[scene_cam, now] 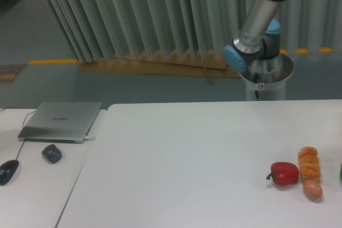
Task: Place the yellow pepper on the table
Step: 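Move the gripper out of view beyond the table edge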
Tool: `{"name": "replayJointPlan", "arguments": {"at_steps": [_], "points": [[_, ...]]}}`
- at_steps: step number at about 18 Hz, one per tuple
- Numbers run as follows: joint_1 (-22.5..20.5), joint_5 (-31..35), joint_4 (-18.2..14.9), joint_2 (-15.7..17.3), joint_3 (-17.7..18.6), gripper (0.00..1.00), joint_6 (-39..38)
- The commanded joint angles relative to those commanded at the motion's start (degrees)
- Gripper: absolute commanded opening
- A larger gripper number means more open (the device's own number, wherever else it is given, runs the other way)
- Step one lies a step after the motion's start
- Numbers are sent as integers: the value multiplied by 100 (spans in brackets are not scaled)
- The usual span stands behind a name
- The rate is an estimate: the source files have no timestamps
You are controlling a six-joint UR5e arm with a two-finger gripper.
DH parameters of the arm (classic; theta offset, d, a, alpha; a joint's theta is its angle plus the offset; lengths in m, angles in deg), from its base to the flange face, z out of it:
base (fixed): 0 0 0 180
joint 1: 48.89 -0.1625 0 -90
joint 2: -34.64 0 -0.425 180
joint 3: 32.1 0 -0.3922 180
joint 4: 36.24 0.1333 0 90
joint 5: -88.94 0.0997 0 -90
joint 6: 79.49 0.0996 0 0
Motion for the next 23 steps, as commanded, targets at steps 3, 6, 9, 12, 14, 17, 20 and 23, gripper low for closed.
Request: {"name": "replayJointPlan", "arguments": {"at_steps": [3, 6, 9, 12, 14, 17, 20, 23], "points": [[0, 9, 0, 17, 9, 47, -17], [0, 18, -17, 44, 0, 42, -44], [-9, 18, -61, 61, -52, 42, -79], [17, 18, -219, 79, -140, 39, -359], [70, 18, -298, 88, -176, 37, -570], [149, 18, -728, 158, -404, 36, -913], [228, 9, -1150, 333, -518, 36, -1186], [334, 9, -1554, 509, -554, 36, -1572]]}}
